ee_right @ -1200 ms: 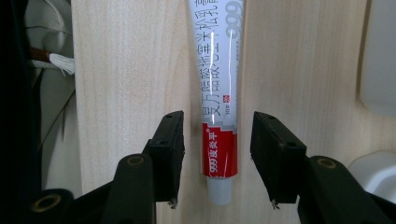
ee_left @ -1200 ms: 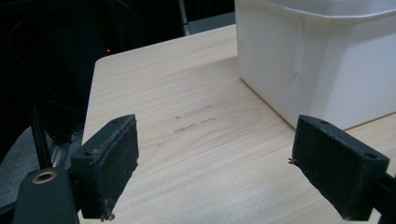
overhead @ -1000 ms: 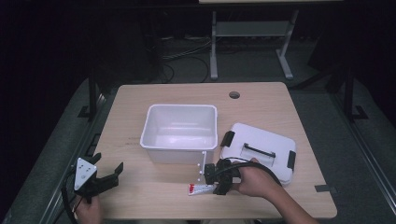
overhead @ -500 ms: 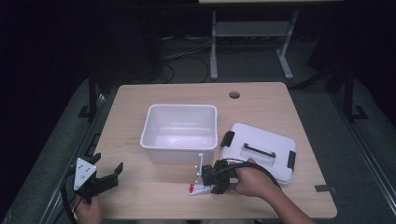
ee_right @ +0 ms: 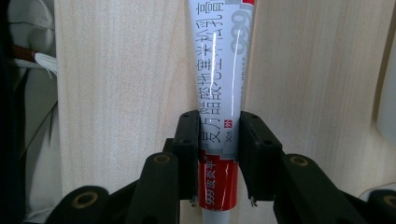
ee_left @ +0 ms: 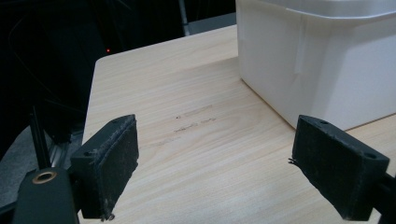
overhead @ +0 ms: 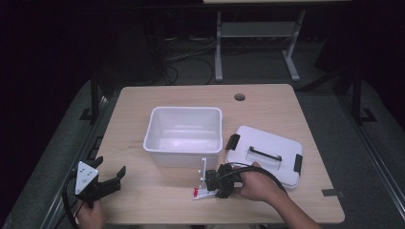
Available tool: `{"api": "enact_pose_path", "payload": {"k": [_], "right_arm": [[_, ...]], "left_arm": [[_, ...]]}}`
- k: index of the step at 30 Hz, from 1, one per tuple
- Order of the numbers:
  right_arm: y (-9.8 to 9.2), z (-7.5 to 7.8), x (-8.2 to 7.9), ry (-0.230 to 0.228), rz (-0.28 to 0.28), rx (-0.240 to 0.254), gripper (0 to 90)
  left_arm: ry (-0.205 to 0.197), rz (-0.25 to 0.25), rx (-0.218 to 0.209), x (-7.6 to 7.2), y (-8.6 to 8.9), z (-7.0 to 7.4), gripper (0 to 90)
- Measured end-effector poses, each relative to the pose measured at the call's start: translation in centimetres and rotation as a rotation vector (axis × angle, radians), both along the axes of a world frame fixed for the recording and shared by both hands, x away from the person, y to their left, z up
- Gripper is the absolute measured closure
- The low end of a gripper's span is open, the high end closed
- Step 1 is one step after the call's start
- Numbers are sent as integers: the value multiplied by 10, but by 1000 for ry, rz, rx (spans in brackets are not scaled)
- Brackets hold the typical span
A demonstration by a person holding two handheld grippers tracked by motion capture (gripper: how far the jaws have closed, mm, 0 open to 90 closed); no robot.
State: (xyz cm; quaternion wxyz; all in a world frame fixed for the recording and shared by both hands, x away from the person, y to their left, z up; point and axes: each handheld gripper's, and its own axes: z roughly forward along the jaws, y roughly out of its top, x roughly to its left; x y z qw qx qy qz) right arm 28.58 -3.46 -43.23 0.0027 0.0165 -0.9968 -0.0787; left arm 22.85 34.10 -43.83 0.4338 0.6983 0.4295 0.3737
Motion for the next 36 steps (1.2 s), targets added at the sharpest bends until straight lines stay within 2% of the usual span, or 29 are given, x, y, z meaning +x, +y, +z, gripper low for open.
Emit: {"api": "enact_pose_path", "payload": {"k": [12, 22, 36], "right_arm": [[0, 0, 0, -8, 14, -1, 712], [-1, 1, 2, 13, 13, 0, 718], [-8, 11, 3, 26, 1, 41, 718]], "left_arm": [[-4, 2, -2, 0, 1, 0, 139], [-5, 3, -1, 0, 1, 0, 140], [-6, 2, 1, 0, 0, 0, 140]]}}
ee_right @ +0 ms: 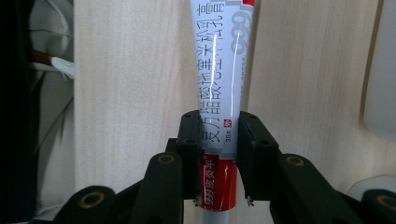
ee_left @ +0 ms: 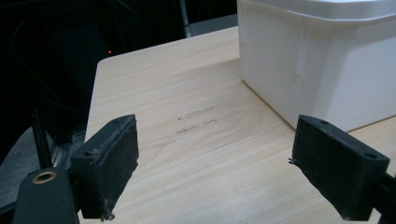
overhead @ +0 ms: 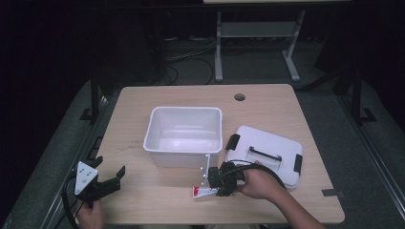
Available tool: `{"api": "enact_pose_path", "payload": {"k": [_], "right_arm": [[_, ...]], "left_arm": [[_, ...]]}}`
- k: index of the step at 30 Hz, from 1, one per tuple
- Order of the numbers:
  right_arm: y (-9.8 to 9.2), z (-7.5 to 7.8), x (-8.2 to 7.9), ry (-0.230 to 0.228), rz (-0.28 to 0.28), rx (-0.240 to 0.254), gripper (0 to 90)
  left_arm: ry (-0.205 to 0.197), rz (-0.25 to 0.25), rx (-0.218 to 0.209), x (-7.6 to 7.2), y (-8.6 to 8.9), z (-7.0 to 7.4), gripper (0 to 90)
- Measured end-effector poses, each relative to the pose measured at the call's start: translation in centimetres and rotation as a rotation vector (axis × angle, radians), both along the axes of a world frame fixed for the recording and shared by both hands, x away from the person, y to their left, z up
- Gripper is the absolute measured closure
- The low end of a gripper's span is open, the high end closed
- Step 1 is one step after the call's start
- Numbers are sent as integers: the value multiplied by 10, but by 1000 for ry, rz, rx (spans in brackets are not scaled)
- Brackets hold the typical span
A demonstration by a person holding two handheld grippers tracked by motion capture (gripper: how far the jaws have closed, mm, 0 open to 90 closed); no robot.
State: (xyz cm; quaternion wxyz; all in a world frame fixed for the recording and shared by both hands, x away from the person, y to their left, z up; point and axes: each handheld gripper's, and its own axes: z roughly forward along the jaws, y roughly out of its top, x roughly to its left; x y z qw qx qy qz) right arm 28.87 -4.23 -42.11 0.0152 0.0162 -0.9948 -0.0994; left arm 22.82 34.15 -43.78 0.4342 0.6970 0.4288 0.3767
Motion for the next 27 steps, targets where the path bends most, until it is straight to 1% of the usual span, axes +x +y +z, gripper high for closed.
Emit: {"api": "enact_pose_path", "payload": {"k": [2, 3, 6, 8, 10, 13, 15, 17, 22, 27], "right_arm": [[-2, 3, 0, 4, -5, 7, 718], [-3, 4, 0, 8, -8, 5, 718], [-4, 10, -1, -1, 0, -6, 717], [-4, 16, 0, -4, 1, -1, 717], [-4, 22, 0, 1, 0, 14, 717], [-3, 30, 0, -17, 4, 5, 717], [-2, 36, 1, -14, 9, 13, 717], [0, 43, 0, -28, 18, 10, 717], [5, 65, 2, -44, 23, 29, 717], [10, 84, 4, -65, 30, 28, 717]], "left_arm": [[0, 0, 2, 0, 0, 0, 140], [-1, -1, 2, 0, 0, 0, 140], [-2, 0, 1, 0, 0, 0, 140], [-1, 0, 2, 0, 0, 0, 139], [-2, 0, 2, 0, 0, 0, 140], [0, 1, 0, 0, 0, 0, 139], [-2, 2, 1, 0, 0, 0, 139], [-4, 3, -2, 0, 0, 0, 140], [-3, 5, -4, 0, 0, 0, 139], [-3, 6, -7, 0, 0, 0, 140]]}}
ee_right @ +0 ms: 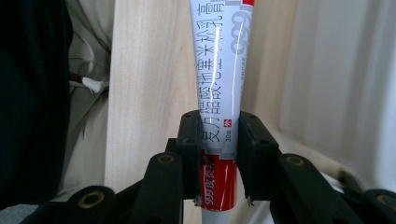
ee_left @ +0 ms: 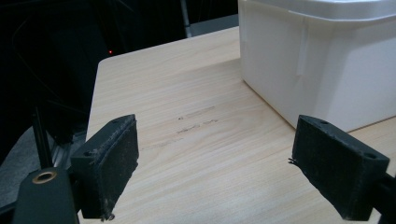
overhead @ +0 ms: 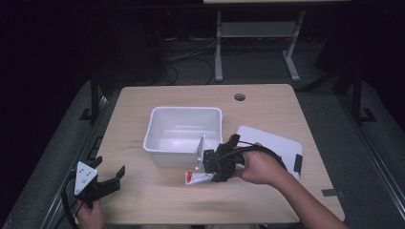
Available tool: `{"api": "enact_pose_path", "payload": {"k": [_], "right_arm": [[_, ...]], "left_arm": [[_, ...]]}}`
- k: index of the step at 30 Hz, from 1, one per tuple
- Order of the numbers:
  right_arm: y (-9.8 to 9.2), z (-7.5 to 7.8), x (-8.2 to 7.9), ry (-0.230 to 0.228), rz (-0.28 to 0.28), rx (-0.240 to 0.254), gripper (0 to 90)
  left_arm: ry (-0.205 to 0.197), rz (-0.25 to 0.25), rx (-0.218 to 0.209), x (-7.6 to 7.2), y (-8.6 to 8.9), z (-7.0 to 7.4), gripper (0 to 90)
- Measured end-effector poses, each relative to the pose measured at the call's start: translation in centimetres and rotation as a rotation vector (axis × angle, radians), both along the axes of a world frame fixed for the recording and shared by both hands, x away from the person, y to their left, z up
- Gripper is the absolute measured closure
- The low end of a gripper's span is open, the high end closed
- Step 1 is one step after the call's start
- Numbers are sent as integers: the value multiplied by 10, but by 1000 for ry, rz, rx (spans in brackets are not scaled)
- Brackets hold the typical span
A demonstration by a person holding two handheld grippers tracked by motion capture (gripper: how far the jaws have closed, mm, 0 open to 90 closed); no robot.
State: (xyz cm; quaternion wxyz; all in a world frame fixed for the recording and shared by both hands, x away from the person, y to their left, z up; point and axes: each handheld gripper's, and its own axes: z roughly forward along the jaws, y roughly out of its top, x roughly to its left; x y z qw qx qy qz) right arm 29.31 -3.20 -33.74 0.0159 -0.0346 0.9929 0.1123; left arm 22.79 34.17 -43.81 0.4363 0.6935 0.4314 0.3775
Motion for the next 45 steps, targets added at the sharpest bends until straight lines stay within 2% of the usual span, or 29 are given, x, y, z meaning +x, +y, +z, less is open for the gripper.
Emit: {"api": "enact_pose_path", "payload": {"k": [18, 24, 34, 45], "right_arm": [[19, 47, 15, -40, -8, -6, 717], [23, 59, 25, -48, -15, 8, 716], [30, 64, 41, -51, -38, 15, 716], [37, 57, 57, -44, -58, 2, 716]], "left_arm": [[0, -1, 2, 0, 0, 0, 140], [1, -4, 2, 1, 0, 0, 140], [-1, 1, -1, 0, 1, 0, 140], [-2, 0, -2, 0, 1, 0, 140]]}}
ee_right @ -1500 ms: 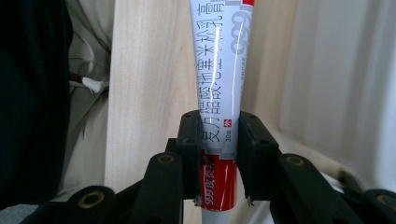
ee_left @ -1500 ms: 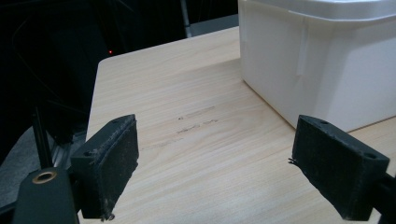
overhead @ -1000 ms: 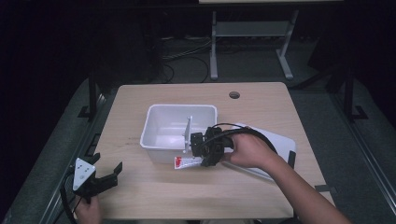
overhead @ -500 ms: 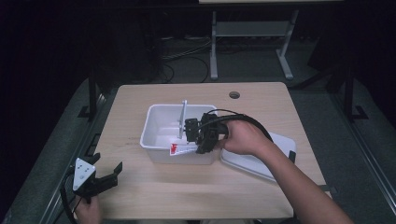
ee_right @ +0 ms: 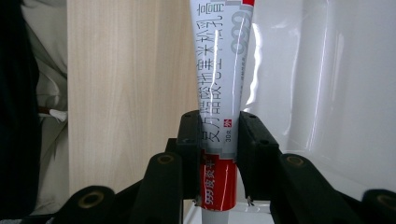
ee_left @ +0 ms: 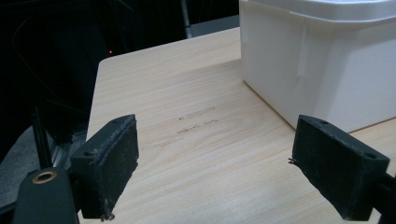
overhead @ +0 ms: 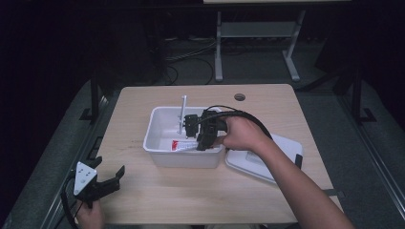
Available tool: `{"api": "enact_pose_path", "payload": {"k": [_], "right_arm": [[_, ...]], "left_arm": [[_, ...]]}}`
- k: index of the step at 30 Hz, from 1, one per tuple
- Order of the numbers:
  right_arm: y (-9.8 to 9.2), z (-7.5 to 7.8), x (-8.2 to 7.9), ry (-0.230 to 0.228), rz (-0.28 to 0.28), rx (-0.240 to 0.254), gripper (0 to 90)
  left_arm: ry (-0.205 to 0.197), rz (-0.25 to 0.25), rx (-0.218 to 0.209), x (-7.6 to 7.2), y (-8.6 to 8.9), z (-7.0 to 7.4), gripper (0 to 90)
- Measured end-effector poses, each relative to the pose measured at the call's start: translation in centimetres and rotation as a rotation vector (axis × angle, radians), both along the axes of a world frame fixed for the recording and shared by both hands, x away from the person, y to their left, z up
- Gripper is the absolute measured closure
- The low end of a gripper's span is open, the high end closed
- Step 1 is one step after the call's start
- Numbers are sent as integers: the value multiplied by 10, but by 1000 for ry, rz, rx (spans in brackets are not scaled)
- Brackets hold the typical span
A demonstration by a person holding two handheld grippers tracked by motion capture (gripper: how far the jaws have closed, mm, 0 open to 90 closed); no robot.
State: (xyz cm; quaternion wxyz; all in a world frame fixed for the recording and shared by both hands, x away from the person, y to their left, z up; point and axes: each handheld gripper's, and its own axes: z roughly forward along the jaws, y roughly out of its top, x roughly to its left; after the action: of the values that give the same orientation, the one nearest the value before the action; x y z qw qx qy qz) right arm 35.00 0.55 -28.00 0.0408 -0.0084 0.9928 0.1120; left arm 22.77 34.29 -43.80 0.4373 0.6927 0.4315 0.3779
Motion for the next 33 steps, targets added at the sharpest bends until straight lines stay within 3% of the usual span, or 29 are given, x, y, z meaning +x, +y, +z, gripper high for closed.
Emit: {"api": "enact_pose_path", "payload": {"k": [33], "right_arm": [[16, -32, 35, 51, -56, -24, 715]], "left_arm": [[-1, 2, 0, -1, 2, 0, 140]]}}
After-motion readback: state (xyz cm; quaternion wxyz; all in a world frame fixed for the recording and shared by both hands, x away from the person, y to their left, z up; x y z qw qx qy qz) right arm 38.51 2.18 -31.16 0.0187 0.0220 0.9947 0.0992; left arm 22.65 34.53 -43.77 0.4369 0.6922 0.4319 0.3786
